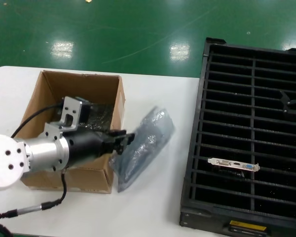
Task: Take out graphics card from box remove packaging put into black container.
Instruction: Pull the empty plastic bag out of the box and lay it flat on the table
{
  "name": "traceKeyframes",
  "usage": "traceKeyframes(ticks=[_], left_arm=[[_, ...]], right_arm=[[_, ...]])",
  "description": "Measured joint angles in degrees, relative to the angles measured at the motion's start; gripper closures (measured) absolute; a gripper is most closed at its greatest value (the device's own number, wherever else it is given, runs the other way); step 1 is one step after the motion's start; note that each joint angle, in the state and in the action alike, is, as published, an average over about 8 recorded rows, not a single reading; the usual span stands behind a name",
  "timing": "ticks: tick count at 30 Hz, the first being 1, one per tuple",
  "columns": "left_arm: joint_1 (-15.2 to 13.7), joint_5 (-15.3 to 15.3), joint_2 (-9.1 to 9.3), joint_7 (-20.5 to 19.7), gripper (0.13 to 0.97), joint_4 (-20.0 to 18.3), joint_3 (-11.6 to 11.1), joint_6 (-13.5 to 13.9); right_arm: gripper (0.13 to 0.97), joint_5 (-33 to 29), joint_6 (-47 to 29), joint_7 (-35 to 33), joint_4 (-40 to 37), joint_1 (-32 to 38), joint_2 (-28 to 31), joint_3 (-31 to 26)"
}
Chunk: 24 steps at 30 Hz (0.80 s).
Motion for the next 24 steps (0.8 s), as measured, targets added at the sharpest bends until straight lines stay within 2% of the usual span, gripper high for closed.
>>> traceKeyframes(ticks=[3, 7, 11, 15, 16, 19, 23, 24], left_arm=[[-0.4, -1.4, -0.01, 1.0, 0.877, -1.1, -0.8, -0.5], [-0.3, -3.6, -0.91, 4.1, 0.808, -4.6, -2.4, -2.4], [0.8, -4.8, -2.27, 9.5, 0.739, -9.4, -4.7, -6.5], [3.0, -5.1, -3.43, 15.8, 0.739, -14.0, -7.0, -11.8], [3.4, -5.3, -3.57, 16.9, 0.714, -14.7, -7.3, -12.7], [4.6, -5.9, -3.72, 19.4, 0.638, -15.7, -7.9, -14.7], [5.5, -7.3, -3.24, 20.4, 0.537, -15.3, -7.8, -15.9], [5.8, -7.7, -3.10, 20.8, 0.537, -15.2, -7.8, -16.2]], right_arm=[[0.129, 0.0, 0.0, 0.0, 0.0, 0.0, 0.0, 0.0], [0.129, 0.0, 0.0, 0.0, 0.0, 0.0, 0.0, 0.0], [0.129, 0.0, 0.0, 0.0, 0.0, 0.0, 0.0, 0.0], [0.129, 0.1, 0.0, 0.0, 0.0, 0.0, 0.0, 0.0], [0.129, 0.1, 0.1, -0.1, 0.0, -0.1, 0.0, 0.0], [0.129, 0.7, 0.5, -0.5, 0.0, -0.4, -0.2, -0.1], [0.129, 2.3, 1.4, -1.6, 0.0, -1.2, -0.5, -0.3], [0.129, 2.8, 1.7, -1.9, 0.0, -1.5, -0.6, -0.4]])
